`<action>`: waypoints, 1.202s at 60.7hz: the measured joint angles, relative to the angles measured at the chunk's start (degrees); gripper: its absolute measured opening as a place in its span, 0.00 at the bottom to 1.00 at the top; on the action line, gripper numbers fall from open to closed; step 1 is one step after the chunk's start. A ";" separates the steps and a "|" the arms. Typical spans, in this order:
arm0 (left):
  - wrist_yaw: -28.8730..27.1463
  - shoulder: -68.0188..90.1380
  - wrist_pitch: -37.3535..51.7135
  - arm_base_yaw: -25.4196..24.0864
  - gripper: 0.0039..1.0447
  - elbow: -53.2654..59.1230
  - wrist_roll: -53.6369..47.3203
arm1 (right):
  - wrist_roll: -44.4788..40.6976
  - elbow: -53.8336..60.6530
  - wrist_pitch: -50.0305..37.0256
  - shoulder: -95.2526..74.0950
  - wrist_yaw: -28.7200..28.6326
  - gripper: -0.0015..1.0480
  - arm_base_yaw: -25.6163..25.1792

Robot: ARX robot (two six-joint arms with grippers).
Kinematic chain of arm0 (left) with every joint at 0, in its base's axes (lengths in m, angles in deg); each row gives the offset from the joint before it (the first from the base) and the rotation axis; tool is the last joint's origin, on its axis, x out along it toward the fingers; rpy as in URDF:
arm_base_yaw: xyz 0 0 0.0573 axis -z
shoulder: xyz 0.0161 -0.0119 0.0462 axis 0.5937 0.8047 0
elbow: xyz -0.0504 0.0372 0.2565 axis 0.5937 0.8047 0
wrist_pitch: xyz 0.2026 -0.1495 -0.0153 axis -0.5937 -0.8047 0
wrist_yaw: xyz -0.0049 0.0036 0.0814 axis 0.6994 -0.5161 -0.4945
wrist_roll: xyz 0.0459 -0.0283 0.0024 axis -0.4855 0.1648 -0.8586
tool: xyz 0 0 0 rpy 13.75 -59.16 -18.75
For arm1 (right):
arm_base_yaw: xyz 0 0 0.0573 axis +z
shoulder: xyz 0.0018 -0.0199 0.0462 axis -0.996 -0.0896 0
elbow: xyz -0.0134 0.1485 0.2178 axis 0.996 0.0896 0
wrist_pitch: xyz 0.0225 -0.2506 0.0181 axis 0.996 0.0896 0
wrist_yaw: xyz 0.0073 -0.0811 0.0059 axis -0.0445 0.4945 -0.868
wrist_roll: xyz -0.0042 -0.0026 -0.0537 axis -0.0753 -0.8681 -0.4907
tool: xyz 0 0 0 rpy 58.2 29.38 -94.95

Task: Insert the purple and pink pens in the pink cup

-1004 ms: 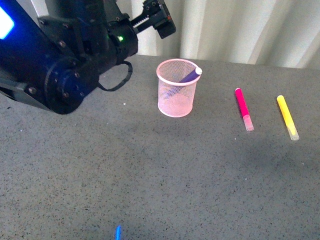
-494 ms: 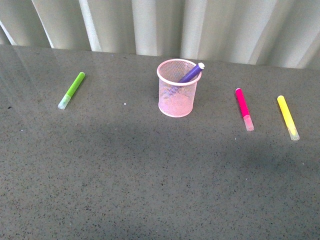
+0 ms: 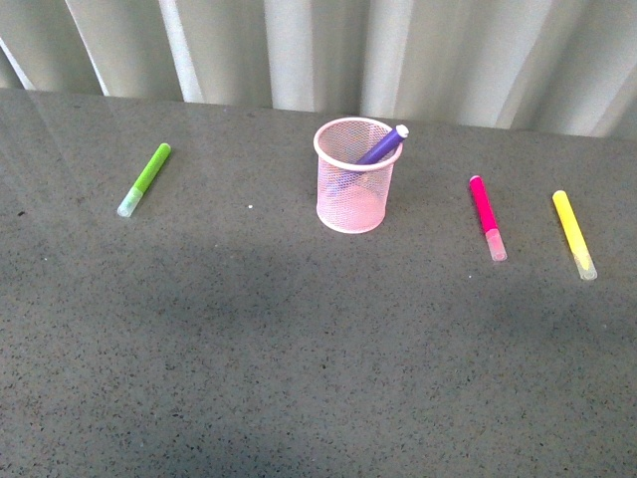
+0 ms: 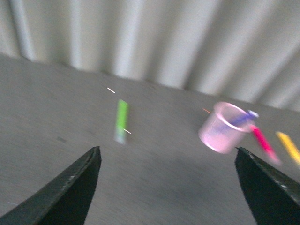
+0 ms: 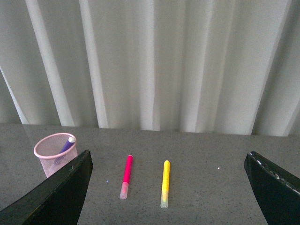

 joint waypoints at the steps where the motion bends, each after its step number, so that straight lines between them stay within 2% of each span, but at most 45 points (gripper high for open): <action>1: -1.40 -0.57 1.49 0.15 0.80 0.76 -0.13 | 0.00 0.00 0.00 0.00 0.00 0.93 0.00; 5: -8.74 -4.70 6.12 1.90 0.68 4.35 -1.64 | 0.00 0.00 0.00 0.00 0.00 0.93 0.00; 8: -11.15 -7.41 5.79 3.43 0.59 5.57 -2.36 | 0.00 0.00 0.00 0.00 -0.02 0.93 0.00; 16: -14.64 -11.08 5.53 7.19 0.37 7.72 -3.06 | 0.00 0.00 0.00 0.00 0.00 0.93 0.00; 28: -19.04 -16.63 0.52 11.39 0.03 7.82 -3.43 | 0.00 0.00 0.00 0.00 -0.02 0.93 0.00; 31: -19.65 -17.84 -0.68 12.26 0.03 7.82 -3.63 | 0.00 0.00 0.00 0.00 0.00 0.93 0.00; 36: -25.92 -19.85 -2.97 16.98 0.03 7.82 -3.65 | 0.00 0.00 0.00 0.00 0.00 0.93 0.00; 41: -26.53 -21.66 -4.57 19.45 0.03 7.82 -3.67 | 0.00 0.00 0.00 0.00 -0.04 0.93 0.00; 55: -26.84 -25.49 -8.35 19.82 0.03 7.82 -3.67 | 0.00 0.00 0.00 0.00 -0.02 0.93 0.00; 62: -26.91 -33.53 -17.94 19.85 0.03 7.78 -3.67 | 0.00 0.00 0.00 0.00 0.00 0.93 0.00; 73: -26.91 -35.08 -18.36 19.85 0.03 7.78 -3.67 | 0.00 0.00 0.00 0.00 0.00 0.93 0.00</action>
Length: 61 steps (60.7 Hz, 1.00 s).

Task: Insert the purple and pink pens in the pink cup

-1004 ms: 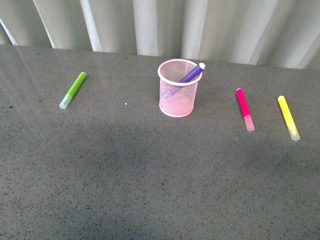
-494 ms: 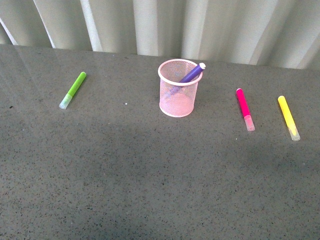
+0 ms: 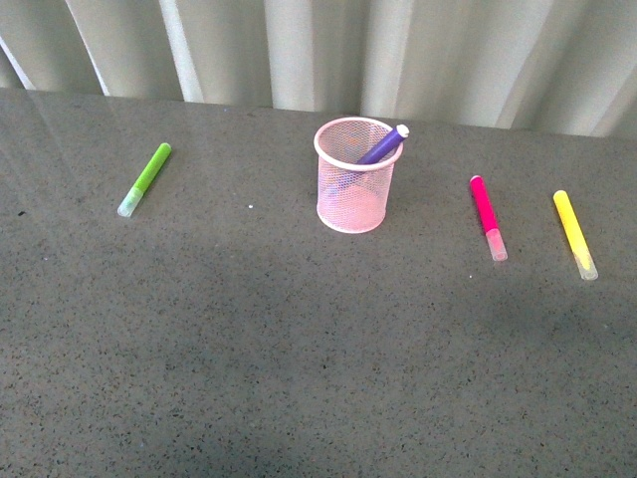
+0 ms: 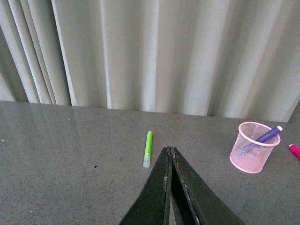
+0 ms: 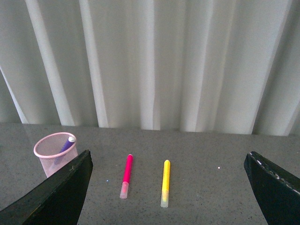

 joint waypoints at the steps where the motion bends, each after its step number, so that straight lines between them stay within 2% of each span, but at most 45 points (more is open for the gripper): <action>1: 0.00 0.00 0.00 0.00 0.03 0.00 0.00 | 0.00 0.00 0.00 0.00 -0.02 0.93 0.00; 26: 0.00 -0.02 -0.07 0.00 0.03 0.00 0.00 | 0.00 0.00 0.00 0.00 0.00 0.93 0.00; 30: -0.02 -0.02 -0.07 0.00 0.19 0.00 0.02 | 0.00 0.00 0.00 0.00 -0.02 0.93 0.00; 34: 0.00 -0.02 -0.07 0.00 0.29 0.00 0.02 | 0.00 0.00 0.00 0.00 -0.02 0.93 0.00; 42: 0.00 -0.02 -0.07 0.00 0.64 0.00 0.02 | 0.00 0.00 0.00 0.00 -0.02 0.93 0.00; 49: 0.00 -0.02 -0.07 0.00 0.86 0.00 0.02 | 0.00 0.00 0.00 0.00 -0.02 0.93 0.00; 53: 0.00 -0.02 -0.07 0.00 0.95 0.00 0.00 | 0.57 -0.28 1.22 -0.48 -1.55 0.93 -0.17; 54: -0.02 -0.02 -0.07 0.00 0.95 0.00 -0.11 | 1.51 -0.98 3.34 -1.11 -3.34 0.93 -0.11; 57: 0.00 -0.02 -0.07 0.00 0.93 0.00 -0.11 | 2.80 -2.27 6.75 -3.30 -3.91 0.93 0.74; 61: 0.00 -0.07 -0.07 0.00 0.94 0.00 -0.13 | 4.31 -3.63 4.81 -7.52 -2.78 0.93 2.84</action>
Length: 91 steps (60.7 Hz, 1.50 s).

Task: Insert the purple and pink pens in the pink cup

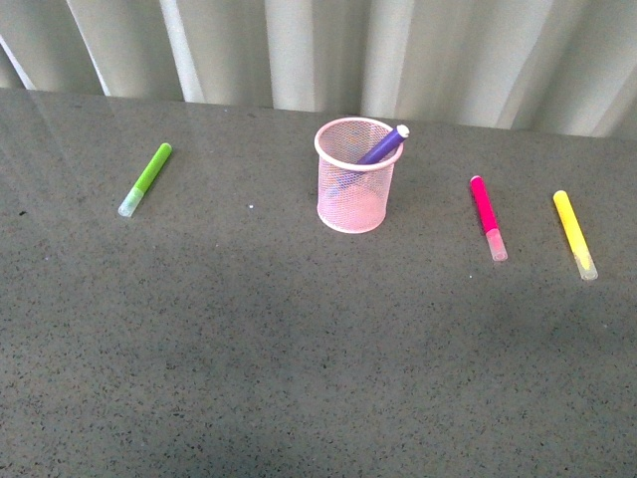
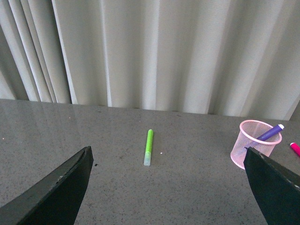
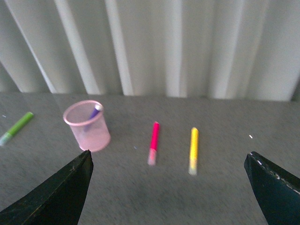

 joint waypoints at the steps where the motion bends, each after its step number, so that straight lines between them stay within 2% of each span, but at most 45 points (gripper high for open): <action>1: 0.00 0.00 0.00 0.00 0.94 0.00 0.02 | 0.04 -0.37 -2.08 -1.55 -0.33 0.93 0.00; 5: 0.00 0.07 0.00 0.00 0.94 0.00 0.00 | 0.22 -2.71 -11.74 -8.57 -1.77 0.93 -2.14; 12: 0.00 0.02 0.00 0.00 0.94 0.00 0.00 | 0.13 -8.50 -30.38 -25.88 -3.58 0.93 -9.53; 16: 0.00 0.02 0.00 0.00 0.94 0.00 0.00 | 0.63 -12.90 -35.78 -35.98 -3.58 0.93 -13.42; 20: 0.00 0.02 0.00 0.00 0.94 0.00 0.00 | 0.31 -19.04 -39.45 -48.44 -0.72 0.93 -16.85; 27: 0.00 0.02 0.00 0.00 0.94 0.00 0.00 | -0.07 -30.40 -36.76 -67.84 3.37 0.93 -18.73; 31: 0.00 0.02 0.00 0.00 0.94 0.00 0.00 | 0.15 -37.42 -32.11 -78.31 5.77 0.93 -18.14; 38: 0.00 0.02 0.00 0.00 0.94 0.00 0.00 | 3.56 -51.41 -17.57 -92.96 7.91 0.93 -13.92; 58: 0.00 0.02 0.00 0.00 0.94 0.00 0.00 | 10.54 -73.00 4.96 -110.03 7.52 0.93 -2.12; 74: 0.00 0.02 0.00 0.00 0.94 0.00 0.00 | 16.37 -78.88 11.04 -119.78 7.91 0.93 2.54; 91: 0.00 0.02 0.00 0.00 0.94 0.00 0.00 | 18.18 -83.67 11.98 -122.31 7.85 0.93 4.57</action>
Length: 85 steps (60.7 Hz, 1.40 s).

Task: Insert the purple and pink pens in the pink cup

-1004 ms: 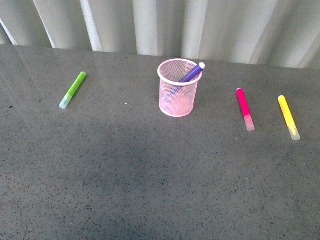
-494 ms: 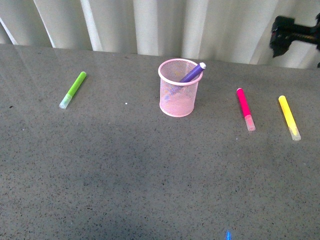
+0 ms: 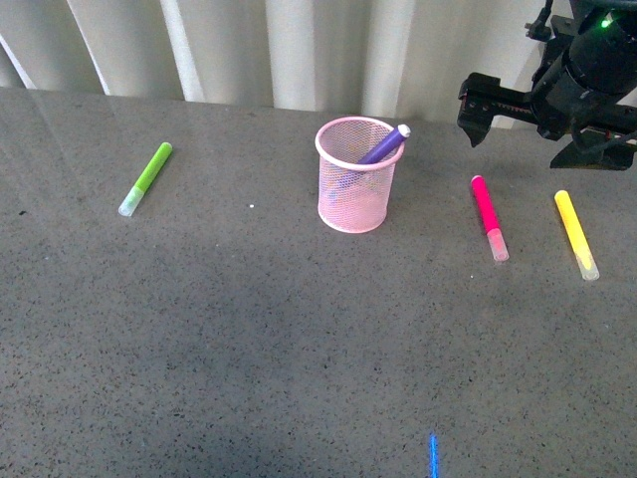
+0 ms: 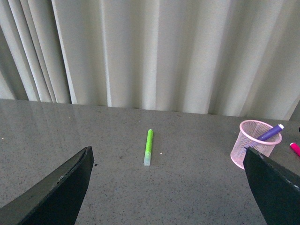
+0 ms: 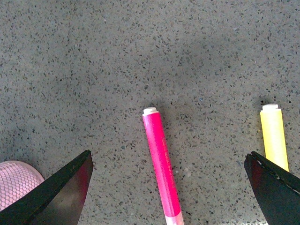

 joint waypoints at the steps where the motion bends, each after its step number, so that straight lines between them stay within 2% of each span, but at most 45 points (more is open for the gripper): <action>1: 0.00 0.00 0.00 0.00 0.94 0.00 0.00 | 0.09 -0.44 0.11 -0.35 -0.17 0.93 -0.02; 63: 0.00 0.00 0.00 0.00 0.94 0.00 0.00 | 1.14 -11.43 2.71 -12.96 -1.97 0.93 0.44; 67: 0.00 0.00 0.00 0.00 0.94 0.00 0.00 | 1.20 -11.37 2.71 -12.98 -2.21 0.87 0.48; 77: 0.00 0.00 0.00 0.00 0.94 0.00 0.00 | 1.29 -10.21 1.90 -12.98 -2.34 0.63 0.57; 85: 0.00 0.00 0.00 0.00 0.94 0.00 0.00 | 1.42 -8.15 0.26 -12.74 -2.03 0.34 0.35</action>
